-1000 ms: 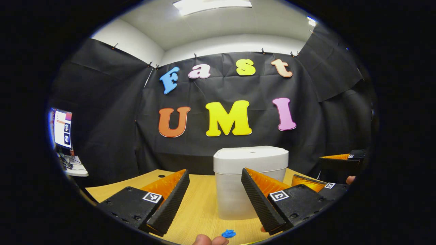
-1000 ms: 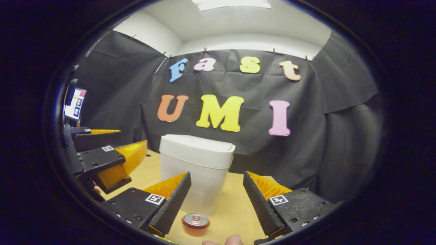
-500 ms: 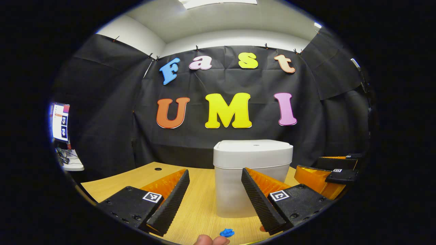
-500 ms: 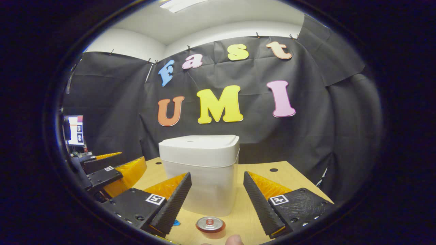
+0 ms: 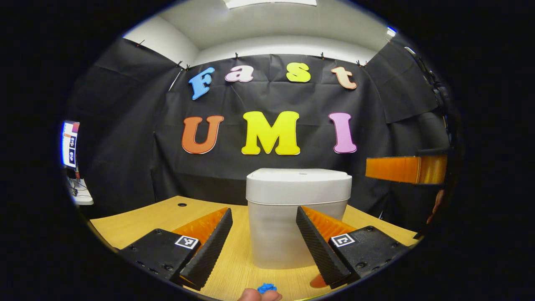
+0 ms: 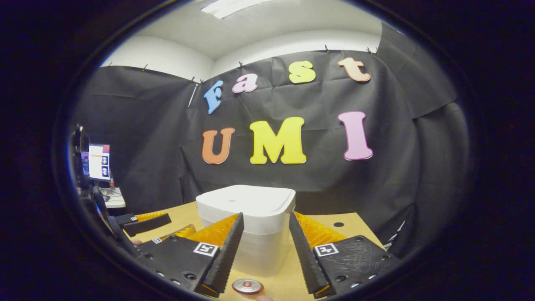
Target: Press the lid of the desktop garbage bin to open it, pick up the crumpled paper on the desktop and throw it into the bin, then pick up the pop can on the desktop and drop it into the bin, and finally close the garbage bin lid.
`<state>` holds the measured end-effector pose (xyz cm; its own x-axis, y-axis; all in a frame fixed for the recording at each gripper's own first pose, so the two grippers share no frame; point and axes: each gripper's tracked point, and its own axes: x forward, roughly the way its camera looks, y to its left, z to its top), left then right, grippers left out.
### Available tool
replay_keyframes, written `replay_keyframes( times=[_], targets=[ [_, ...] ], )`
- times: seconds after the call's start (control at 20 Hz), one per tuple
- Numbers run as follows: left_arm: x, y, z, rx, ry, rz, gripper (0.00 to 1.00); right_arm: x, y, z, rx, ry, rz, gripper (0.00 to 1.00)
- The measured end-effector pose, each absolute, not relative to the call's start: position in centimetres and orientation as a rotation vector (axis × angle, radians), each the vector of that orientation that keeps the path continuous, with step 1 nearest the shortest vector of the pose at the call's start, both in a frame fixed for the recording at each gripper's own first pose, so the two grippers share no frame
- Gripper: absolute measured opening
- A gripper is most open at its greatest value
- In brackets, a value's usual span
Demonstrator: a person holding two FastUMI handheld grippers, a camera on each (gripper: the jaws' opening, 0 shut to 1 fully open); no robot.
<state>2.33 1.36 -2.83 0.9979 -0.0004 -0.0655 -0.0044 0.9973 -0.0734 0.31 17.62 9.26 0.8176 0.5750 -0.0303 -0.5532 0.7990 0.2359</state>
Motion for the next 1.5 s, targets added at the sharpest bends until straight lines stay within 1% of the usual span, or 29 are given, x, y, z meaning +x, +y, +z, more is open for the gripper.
replay_keyframes(
  times=[0.05,0.1,0.15,0.2,0.25,0.35,0.45,0.6,0.8,1.0,1.2,1.3,1.4,1.5],
  targets=[
    [2.3,1.4,-3.0,-0.076,0.070,-0.001,0.99,1.1,17.3,10.0,0.213,0.095,0.591,0.58],
    [2.3,1.3,-3.1,-0.076,0.073,-0.003,0.99,1.9,17.5,10.8,0.204,0.083,0.590,0.42],
    [2.3,1.5,-3.4,-0.076,0.081,0.000,0.99,2.6,18.1,11.3,0.191,0.076,0.612,0.14],
    [2.3,1.7,-3.6,-0.076,0.086,0.003,0.99,2.8,19.0,11.4,0.182,0.084,0.635,0.02],
    [2.2,1.8,-3.7,-0.075,0.091,0.006,0.99,2.8,20.1,11.6,0.186,0.102,0.676,0.00],
    [2.2,2.0,-3.8,-0.075,0.097,0.010,0.99,3.7,21.3,11.6,0.174,0.130,0.714,0.01],
    [1.9,2.1,-3.9,-0.077,0.101,0.008,0.99,5.2,22.0,11.7,0.116,0.133,0.718,0.00],
    [1.6,2.4,-3.6,-0.073,0.091,0.017,0.99,6.9,23.4,11.3,0.102,0.150,0.726,0.00],
    [1.3,2.9,-3.3,-0.068,0.085,0.035,0.99,7.2,25.1,9.5,0.116,0.259,0.801,0.00],
    [1.4,3.7,-3.3,-0.073,0.080,0.051,0.99,6.9,25.8,7.9,0.055,0.310,0.825,0.00],
    [1.5,3.9,-4.4,-0.074,0.114,0.056,0.99,6.8,25.8,7.0,-0.002,0.342,0.831,0.01],
    [1.5,3.5,-4.3,-0.079,0.117,0.047,0.99,6.6,25.8,6.8,0.071,0.405,0.864,0.01],
    [1.4,3.1,-4.1,-0.078,0.114,0.035,0.99,6.9,25.5,7.8,0.159,0.401,0.893,0.01],
    [1.2,3.0,-4.2,-0.077,0.113,0.029,0.99,6.8,24.9,8.7,0.256,0.410,0.888,0.01]
  ],
)
